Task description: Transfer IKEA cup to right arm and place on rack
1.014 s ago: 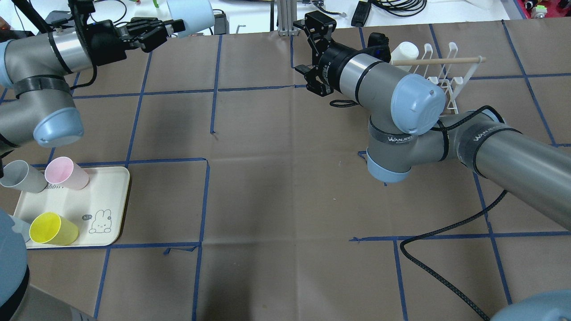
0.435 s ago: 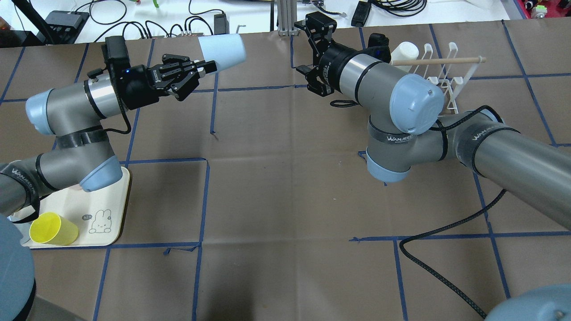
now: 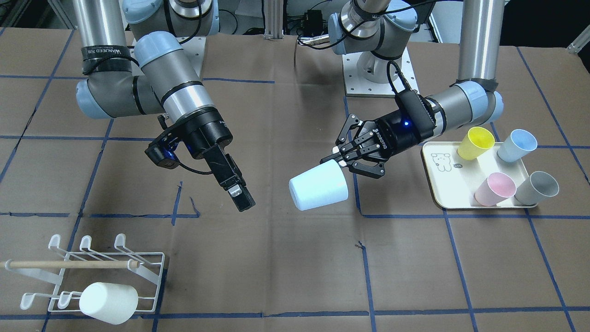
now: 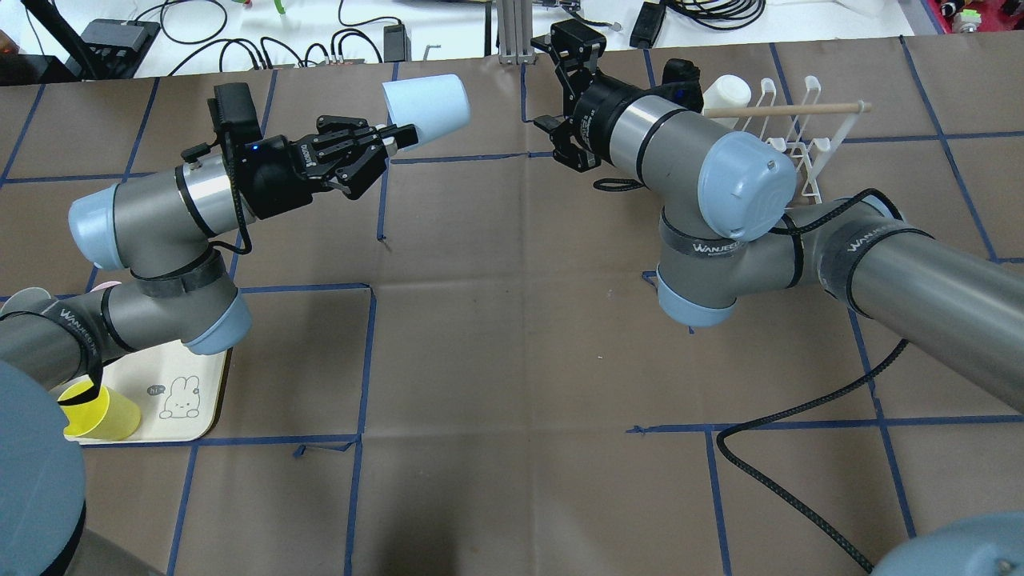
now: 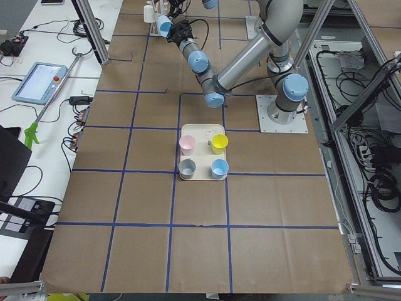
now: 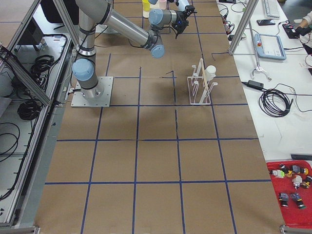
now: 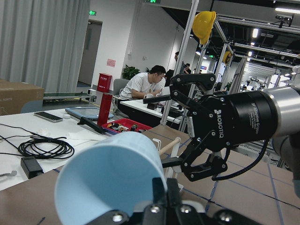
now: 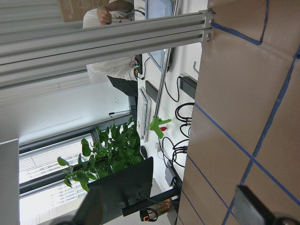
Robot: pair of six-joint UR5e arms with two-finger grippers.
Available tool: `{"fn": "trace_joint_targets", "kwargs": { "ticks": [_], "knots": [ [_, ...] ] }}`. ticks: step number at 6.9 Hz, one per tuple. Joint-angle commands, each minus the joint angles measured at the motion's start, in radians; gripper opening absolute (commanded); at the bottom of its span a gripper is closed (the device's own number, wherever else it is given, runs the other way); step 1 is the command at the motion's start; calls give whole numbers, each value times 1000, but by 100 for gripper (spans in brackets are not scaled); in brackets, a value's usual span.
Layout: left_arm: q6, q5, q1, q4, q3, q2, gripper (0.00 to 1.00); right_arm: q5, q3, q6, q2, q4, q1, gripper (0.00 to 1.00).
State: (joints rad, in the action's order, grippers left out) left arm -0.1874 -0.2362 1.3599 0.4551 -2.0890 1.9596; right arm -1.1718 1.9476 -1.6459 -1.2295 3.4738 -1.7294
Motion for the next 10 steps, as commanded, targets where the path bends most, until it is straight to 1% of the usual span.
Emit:
{"fn": "trace_joint_targets", "kwargs": {
  "ticks": [1, 2, 4, 6, 8, 10],
  "knots": [
    [51, -63, 44, 19, 18, 4, 0, -17, -4, 0, 2, -2, -24, 99],
    [57, -63, 45, 19, 33, 8, 0, -19, -4, -2, 13, -2, -30, 99],
    [57, -63, 45, 20, 34, 12, 0, -17, -7, -2, 31, -4, -41, 99],
    [57, -63, 45, 20, 32, 13, 0, -19, -38, -3, 38, -15, -58, 99],
    [57, -61, 45, 20, 32, 12, 0, -19, -47, -3, 48, -16, -65, 99],
    [60, -61, 45, 20, 32, 12, 0, -46, -71, -5, 57, -19, -91, 99]
  ]
}}
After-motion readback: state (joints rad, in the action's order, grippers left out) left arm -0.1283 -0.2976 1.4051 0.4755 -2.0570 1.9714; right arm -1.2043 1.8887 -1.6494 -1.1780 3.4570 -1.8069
